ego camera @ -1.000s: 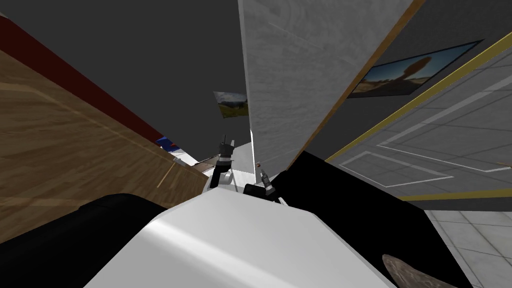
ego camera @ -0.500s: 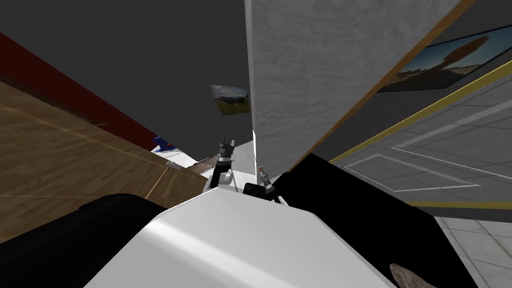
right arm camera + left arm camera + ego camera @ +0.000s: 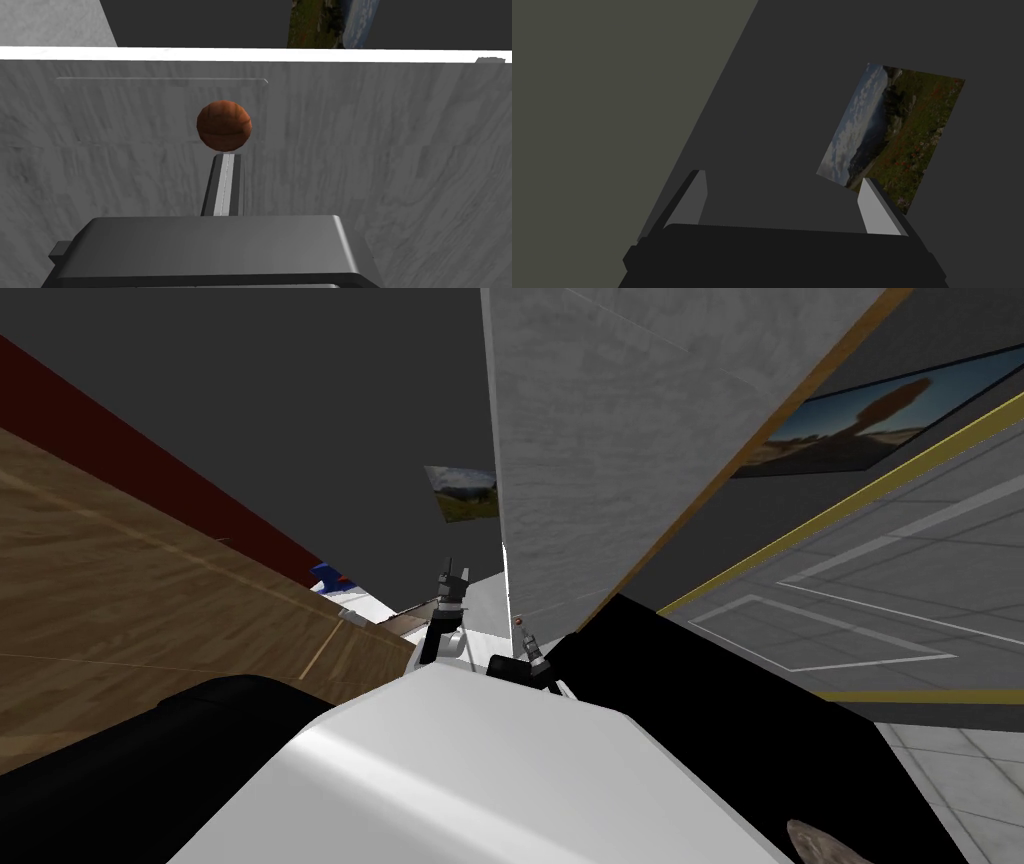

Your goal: Push the door open

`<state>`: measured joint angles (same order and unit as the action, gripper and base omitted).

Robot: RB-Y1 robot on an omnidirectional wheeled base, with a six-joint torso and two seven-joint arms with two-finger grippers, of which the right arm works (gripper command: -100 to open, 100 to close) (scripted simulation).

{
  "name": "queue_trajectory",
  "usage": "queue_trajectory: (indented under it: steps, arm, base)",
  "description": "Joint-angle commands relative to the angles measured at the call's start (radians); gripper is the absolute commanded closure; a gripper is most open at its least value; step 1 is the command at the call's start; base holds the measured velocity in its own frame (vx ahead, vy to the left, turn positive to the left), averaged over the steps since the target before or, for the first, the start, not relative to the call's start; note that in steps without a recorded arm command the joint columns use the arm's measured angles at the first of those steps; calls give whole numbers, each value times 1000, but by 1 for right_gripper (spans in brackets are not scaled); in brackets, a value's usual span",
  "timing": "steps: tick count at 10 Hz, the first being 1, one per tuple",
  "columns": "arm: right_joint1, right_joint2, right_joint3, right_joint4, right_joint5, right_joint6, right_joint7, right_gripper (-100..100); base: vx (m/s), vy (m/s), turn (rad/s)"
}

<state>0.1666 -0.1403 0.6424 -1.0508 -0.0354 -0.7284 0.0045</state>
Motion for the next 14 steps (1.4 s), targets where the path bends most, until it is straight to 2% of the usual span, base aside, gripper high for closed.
queue_trajectory:
  steps: [1, 5, 11, 13, 14]
  arm:
    - [12, -3, -8, -6, -4, -6, 6, -100]
    - [26, -7, -15, -15, -9, -11, 12, -100]
    - [-2, 17, -39, 25, -9, -22, 15, -100]
    - [-3, 18, -39, 27, -9, -23, 15, -100]
    - [-3, 18, -39, 27, -9, -23, 15, 100]
  base:
    - [-109, -28, -144]
    - [-165, -33, -72]
    - [165, 96, 29]
    - [118, 86, 4]
    - [0, 0, 0]
